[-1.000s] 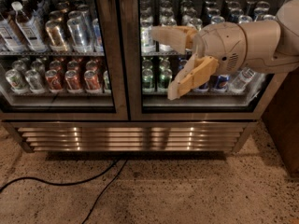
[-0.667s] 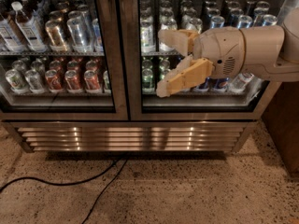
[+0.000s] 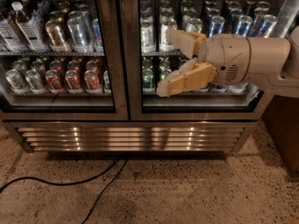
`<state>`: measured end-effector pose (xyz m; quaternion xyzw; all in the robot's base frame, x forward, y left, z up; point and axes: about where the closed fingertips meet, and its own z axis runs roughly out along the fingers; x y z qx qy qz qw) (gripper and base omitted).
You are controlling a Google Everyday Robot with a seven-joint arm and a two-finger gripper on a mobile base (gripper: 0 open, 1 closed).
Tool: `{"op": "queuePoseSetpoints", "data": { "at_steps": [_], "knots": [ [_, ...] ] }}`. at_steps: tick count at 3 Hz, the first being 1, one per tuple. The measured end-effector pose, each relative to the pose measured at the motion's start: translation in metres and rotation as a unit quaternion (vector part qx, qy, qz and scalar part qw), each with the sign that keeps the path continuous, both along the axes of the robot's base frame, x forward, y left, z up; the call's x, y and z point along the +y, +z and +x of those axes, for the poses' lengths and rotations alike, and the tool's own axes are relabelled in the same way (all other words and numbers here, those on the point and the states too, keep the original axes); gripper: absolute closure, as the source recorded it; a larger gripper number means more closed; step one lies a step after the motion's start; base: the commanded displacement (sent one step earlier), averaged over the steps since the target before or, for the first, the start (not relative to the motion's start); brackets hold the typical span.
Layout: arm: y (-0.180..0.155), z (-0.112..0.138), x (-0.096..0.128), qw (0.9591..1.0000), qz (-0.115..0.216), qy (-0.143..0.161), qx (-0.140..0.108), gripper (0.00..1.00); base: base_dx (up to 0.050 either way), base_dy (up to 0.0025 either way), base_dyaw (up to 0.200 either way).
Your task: Open right fridge door
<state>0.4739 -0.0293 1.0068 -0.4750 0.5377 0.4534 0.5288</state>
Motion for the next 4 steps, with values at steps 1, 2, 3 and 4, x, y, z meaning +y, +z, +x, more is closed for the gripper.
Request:
{"op": "queuePoseSetpoints", "data": {
  "at_steps": [1, 2, 3, 4],
  "knots": [
    [0.0022, 0.0003, -0.0073, 0.9988, 0.034, -0.036, -0.006, 0.0, 0.0, 0.0, 0.0],
    [0.0047, 0.0003, -0.0169, 0.9948, 0.07, -0.074, -0.012, 0.0, 0.03, 0.00178, 0.118],
    [0.0047, 0.0003, -0.0169, 0.9948, 0.07, -0.074, -0.012, 0.0, 0.039, -0.00245, -0.124],
    [0.0047, 0.0003, -0.0169, 0.9948, 0.07, -0.074, -0.012, 0.0, 0.049, -0.00007, 0.001]
  ]
}}
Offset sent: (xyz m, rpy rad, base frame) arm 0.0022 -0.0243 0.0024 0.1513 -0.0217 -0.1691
